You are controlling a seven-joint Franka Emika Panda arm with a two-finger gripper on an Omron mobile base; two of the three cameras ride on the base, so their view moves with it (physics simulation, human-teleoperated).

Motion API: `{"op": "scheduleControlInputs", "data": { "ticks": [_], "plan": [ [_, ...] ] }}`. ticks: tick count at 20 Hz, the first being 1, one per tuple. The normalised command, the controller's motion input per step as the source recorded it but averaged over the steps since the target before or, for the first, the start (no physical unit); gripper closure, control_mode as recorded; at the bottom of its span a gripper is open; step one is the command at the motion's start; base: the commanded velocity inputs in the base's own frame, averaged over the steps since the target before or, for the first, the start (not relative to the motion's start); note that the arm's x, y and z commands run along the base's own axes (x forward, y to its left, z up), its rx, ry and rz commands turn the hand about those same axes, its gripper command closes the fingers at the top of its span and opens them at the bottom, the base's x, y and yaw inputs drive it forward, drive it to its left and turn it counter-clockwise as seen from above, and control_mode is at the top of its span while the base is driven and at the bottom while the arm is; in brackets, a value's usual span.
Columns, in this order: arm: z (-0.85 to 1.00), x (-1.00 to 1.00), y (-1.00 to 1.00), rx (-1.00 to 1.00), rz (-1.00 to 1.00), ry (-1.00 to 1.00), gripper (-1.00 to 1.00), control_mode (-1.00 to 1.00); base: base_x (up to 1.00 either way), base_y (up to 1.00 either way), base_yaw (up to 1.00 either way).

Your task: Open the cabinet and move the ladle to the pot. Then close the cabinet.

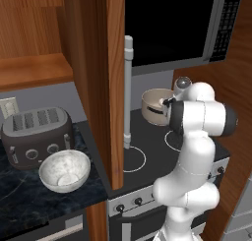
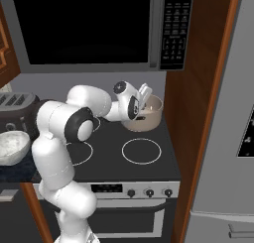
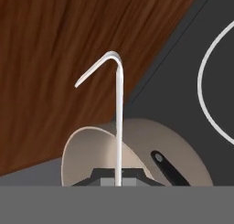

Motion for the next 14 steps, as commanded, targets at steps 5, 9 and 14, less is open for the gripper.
{"op": "scheduleControlInputs", "data": {
  "ticks": [5, 9, 14],
  "plan": [
    [-0.20, 0.30, 0.00, 0.00, 0.00, 0.00, 1.00, -1.00, 0.00, 0.00, 0.00],
    [-0.23, 0.32, 0.00, 0.00, 0.00, 0.00, 1.00, -1.00, 0.00, 0.00, 0.00],
    [-0.23, 0.32, 0.00, -0.01, 0.00, 0.00, 1.00, -1.00, 0.00, 0.00, 0.00]
  ]
}}
